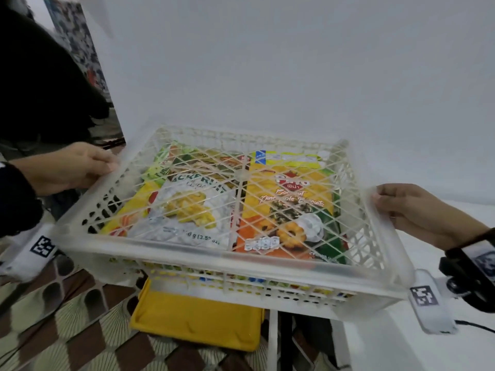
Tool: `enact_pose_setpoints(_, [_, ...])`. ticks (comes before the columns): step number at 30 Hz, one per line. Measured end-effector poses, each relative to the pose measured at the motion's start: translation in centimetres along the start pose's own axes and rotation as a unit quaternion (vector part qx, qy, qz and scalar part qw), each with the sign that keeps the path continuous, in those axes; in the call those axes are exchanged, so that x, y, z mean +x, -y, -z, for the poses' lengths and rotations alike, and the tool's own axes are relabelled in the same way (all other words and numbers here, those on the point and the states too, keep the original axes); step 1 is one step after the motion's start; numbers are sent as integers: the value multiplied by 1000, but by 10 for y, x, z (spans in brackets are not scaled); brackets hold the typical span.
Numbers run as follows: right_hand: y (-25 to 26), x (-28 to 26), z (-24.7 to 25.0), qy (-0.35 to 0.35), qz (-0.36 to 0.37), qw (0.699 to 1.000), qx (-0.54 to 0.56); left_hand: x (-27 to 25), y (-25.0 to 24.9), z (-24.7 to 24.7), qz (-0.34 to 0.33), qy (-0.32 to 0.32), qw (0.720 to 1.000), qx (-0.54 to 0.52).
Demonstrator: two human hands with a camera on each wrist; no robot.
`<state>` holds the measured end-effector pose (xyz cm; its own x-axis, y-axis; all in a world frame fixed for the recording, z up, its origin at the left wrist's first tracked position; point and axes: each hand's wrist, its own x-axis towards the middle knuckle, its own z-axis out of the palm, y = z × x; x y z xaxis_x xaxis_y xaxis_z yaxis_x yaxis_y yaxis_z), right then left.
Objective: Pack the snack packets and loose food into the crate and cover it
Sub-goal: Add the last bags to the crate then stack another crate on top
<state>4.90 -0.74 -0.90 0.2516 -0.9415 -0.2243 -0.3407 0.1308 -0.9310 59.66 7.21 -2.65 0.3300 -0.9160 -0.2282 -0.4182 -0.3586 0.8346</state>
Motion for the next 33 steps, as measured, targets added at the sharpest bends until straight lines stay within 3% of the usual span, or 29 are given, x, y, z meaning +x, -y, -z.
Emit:
enact_pose_setpoints(7, [17,59,-78,21,-42,999,-21,60,65,42,79,-7,996,28])
enact_pose_setpoints(15, [-24,123,-158,66,-143,988,-8,101,139,37,170,30,983,60])
enact_pose_setpoints(19, [-76,159,-197,85,-246,966,-1,119,185,12,226,45,972,44])
enact_pose_setpoints(23, [-142,182,-231,-13,-350,936,26,137,227,-19,283,53,957,-22])
enact_pose_setpoints(28, [-241,192,-260,-86,-414,905,41,158,284,-67,339,89,932,-90])
enact_pose_setpoints(33, [-316,203,-276,-136,-413,900,44,183,328,-111,366,84,919,-116])
